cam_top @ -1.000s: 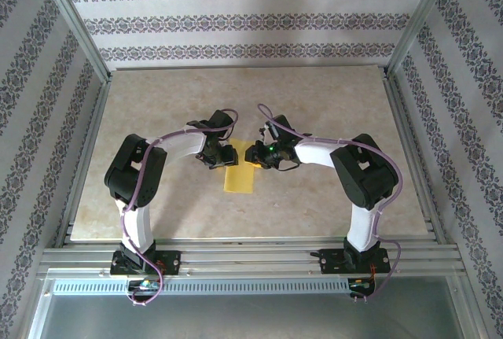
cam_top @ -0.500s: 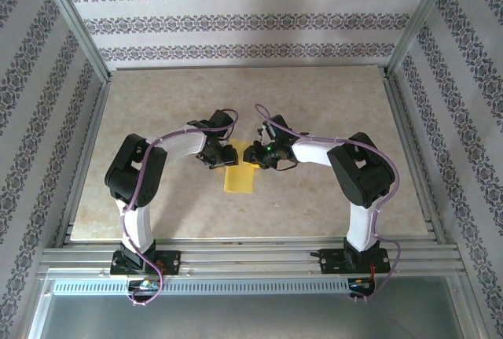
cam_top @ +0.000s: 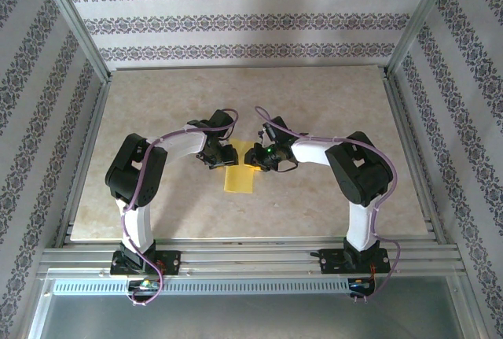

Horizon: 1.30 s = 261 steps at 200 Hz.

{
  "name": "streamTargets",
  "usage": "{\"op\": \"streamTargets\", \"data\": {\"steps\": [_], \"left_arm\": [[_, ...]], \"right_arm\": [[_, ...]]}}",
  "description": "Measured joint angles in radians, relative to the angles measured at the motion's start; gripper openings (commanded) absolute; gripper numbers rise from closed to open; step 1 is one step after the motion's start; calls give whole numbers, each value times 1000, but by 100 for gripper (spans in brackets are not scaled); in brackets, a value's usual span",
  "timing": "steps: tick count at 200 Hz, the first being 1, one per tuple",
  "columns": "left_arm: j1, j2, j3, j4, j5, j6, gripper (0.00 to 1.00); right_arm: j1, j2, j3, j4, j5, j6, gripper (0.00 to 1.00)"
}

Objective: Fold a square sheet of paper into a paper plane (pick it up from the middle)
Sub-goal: Hold the square sheet of paper at the center of the table, then first fold in half a square sheet of paper at the center of the table.

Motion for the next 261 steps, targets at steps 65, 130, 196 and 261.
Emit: {"op": "streamTargets", "data": {"steps": [65,130,196,261], "left_arm": [[0,0,16,-17,0,0,50],[1,-86,64,-71,-34,5,48],[7,-116,35,91,195,-22,14],[12,17,29,76,222,-18,7]], "right_arm": [[0,13,39,-77,31,-21,25],[10,30,97,-192,103,-71,18],[13,42,121,-229,119,-76,15],[18,51,145,-263,132,-87,14]]}}
